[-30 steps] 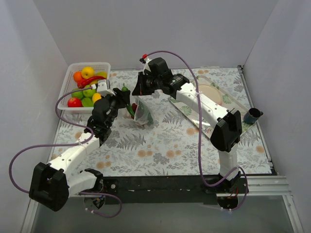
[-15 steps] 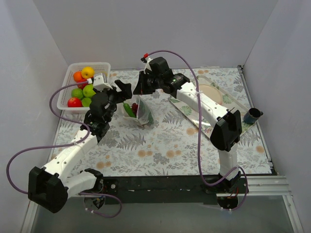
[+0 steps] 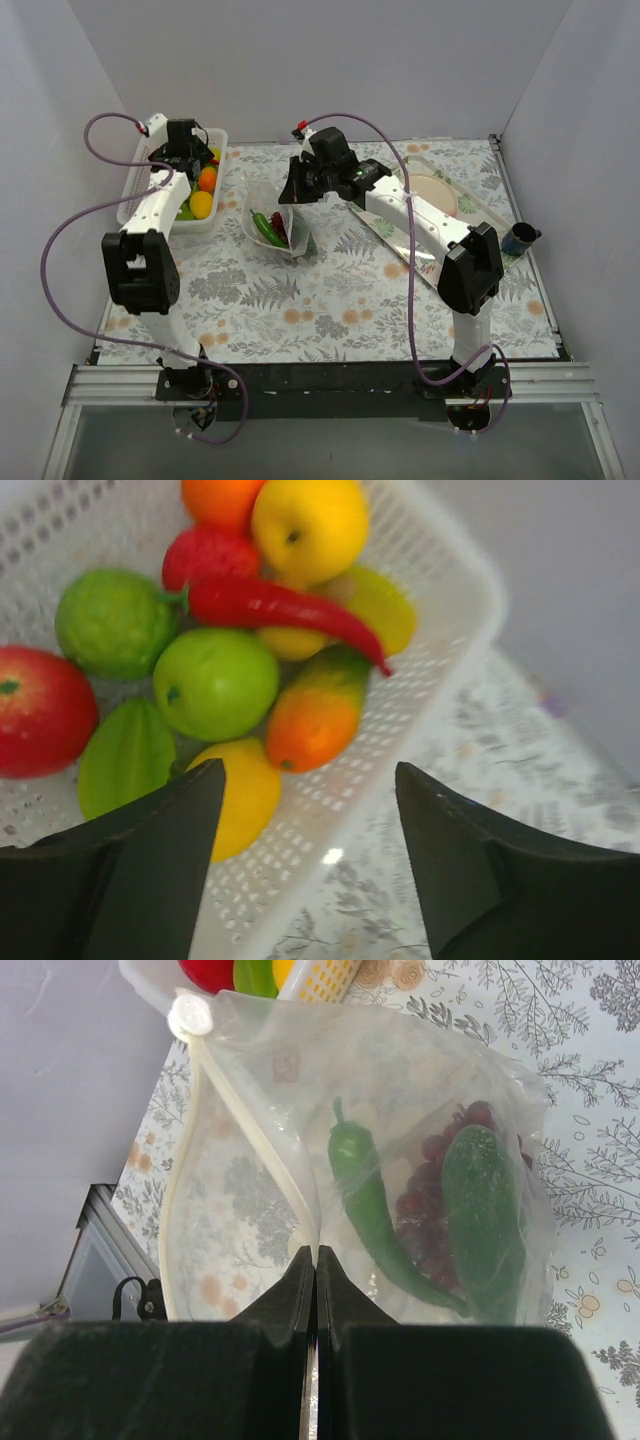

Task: Place the food in the zip-top bag and seal the zipper
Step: Place the fake vegetable in the zipper food storage bag, then pick up the fake fruit from the bin.

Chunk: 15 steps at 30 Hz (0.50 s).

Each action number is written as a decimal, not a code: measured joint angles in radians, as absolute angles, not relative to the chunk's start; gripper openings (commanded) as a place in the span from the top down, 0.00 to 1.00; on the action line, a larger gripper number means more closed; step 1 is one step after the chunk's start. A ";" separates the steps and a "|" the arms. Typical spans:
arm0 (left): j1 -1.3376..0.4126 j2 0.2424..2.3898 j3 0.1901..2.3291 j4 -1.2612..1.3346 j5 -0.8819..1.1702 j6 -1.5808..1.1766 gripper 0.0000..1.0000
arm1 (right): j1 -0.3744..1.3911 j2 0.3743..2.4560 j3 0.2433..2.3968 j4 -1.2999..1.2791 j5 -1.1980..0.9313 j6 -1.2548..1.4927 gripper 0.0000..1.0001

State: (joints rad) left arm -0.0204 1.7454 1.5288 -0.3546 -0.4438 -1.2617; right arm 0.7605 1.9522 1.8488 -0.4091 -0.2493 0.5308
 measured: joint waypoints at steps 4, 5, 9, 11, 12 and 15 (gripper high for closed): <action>0.005 1.963 1.597 -0.487 -0.399 -1.300 0.27 | 0.760 1.921 1.835 -0.399 -0.250 0.517 0.99; 0.004 1.995 1.617 -0.511 -0.392 -1.308 0.27 | 0.760 1.917 1.835 -0.399 -0.250 0.516 0.99; 0.004 2.091 1.735 -0.575 -0.373 -1.344 0.26 | 0.760 1.909 1.833 -0.389 -0.251 0.508 0.99; 0.006 2.109 1.778 -0.578 -0.364 -1.362 0.26 | 0.760 1.908 1.819 -0.381 -0.253 0.505 0.99; 0.009 2.114 1.792 -0.581 -0.360 -1.371 0.26 | 0.760 1.906 1.811 -0.380 -0.254 0.504 0.99; 0.015 2.122 1.825 -0.584 -0.353 -1.393 0.26 | 0.760 1.906 1.793 -0.378 -0.254 0.498 0.99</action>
